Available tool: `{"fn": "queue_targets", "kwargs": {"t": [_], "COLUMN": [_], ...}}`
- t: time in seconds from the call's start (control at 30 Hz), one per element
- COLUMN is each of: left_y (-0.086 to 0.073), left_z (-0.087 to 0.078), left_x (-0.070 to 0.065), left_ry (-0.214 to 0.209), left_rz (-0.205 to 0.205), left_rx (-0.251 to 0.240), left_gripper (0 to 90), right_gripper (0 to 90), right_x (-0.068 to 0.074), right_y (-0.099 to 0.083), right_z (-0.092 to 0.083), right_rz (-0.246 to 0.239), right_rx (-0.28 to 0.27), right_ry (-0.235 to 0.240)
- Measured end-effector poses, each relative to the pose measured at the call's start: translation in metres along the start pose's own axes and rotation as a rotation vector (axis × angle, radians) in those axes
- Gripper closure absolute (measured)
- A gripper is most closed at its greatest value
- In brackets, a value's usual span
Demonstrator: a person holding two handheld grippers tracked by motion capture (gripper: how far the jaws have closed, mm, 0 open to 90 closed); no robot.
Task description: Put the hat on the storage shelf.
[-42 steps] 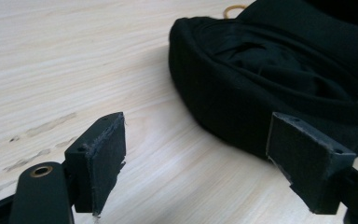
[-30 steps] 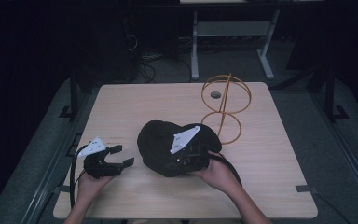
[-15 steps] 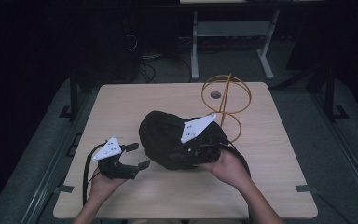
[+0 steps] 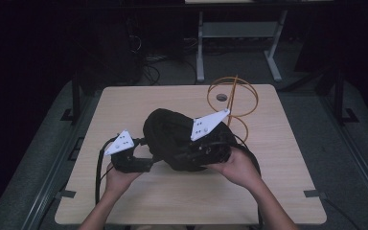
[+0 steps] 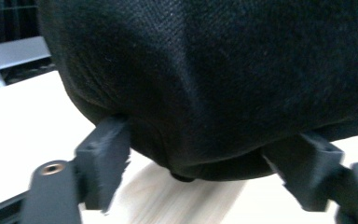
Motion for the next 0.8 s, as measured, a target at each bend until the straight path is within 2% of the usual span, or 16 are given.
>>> {"fn": "queue_targets", "kwargs": {"t": [0.03,0.1,0.2,0.37,0.53,0.8], "left_y": [0.001,0.003,0.006,0.014,0.021,0.042], "left_z": [0.003,0.006,0.008,0.005,0.001,-0.015], "left_x": [-0.001,-0.003,-0.004,-0.002,-0.004,-0.003], "left_ry": [-0.007,-0.018,-0.015,-0.031,-0.020,0.003], "left_rz": [0.002,0.013,0.032,0.033,0.063,0.085], "left_rx": [-0.011,-0.020,-0.030,-0.050,-0.042,-0.042], "left_gripper": [38.3,48.7,56.2,78.6,84.2,85.0], "right_gripper": [76.9,77.1,77.1,77.1,76.7,73.5], "right_x": [0.000,0.000,0.001,0.001,0.000,-0.005], "right_y": [0.000,0.000,0.000,-0.002,-0.004,-0.012], "right_z": [-0.001,-0.003,-0.004,-0.011,-0.015,-0.021], "right_rz": [0.001,0.005,0.008,0.008,0.018,0.044], "right_rx": [-0.003,-0.009,-0.012,-0.036,-0.069,-0.129], "right_ry": [0.007,0.009,0.016,0.013,0.023,0.022]}}
Point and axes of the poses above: each handheld gripper's, and its own axes: z roughly forward along the jaws, y roughly out of its top, x roughly to its left, the point moved 4 cm from there along z, roughly forward along the jaws, and after that the axes turned 9 degrees about y, right-handed, at the moved point
